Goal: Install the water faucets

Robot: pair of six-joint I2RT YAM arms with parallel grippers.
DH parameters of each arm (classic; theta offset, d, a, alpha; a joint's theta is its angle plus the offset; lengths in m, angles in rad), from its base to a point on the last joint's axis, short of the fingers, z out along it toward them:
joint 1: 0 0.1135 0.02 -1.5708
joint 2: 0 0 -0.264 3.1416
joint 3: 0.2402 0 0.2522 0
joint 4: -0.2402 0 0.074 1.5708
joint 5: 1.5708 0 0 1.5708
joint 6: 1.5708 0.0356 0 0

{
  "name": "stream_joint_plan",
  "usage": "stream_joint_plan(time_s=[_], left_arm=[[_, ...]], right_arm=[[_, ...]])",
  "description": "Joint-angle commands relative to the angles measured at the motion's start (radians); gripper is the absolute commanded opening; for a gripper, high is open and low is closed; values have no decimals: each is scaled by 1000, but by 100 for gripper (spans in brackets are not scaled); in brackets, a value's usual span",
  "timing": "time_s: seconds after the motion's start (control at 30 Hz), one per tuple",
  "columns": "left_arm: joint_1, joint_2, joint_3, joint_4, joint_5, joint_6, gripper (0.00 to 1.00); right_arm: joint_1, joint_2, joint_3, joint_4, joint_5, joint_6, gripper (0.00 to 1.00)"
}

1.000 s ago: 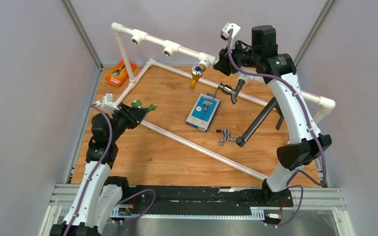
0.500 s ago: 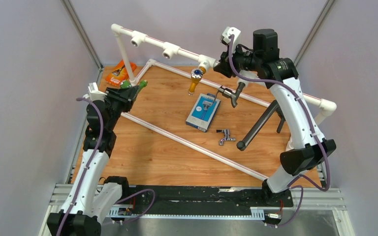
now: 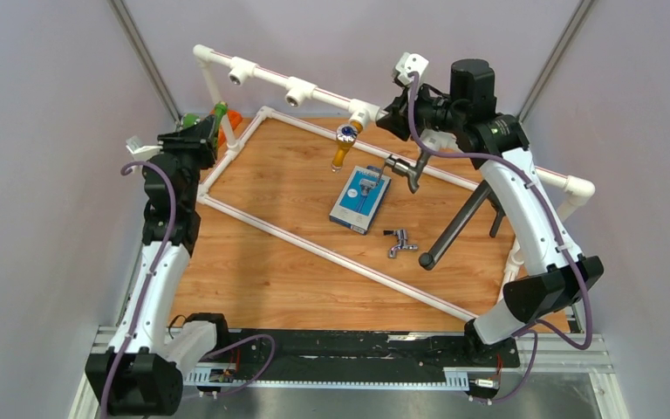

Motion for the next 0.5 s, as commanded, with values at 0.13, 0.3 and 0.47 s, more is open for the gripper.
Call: stream_joint_plan(time_s=[0.13, 0.3, 0.47], left_arm=[[29, 201, 107, 246, 51, -213, 0], [29, 277, 144, 276, 91, -252, 0], [29, 301, 168, 295, 109, -259, 0]], right_arm=[[45, -90, -52, -24, -29, 38, 2], [51, -89, -55, -19, -21, 32, 2], [55, -89, -64, -15, -14, 25, 2]])
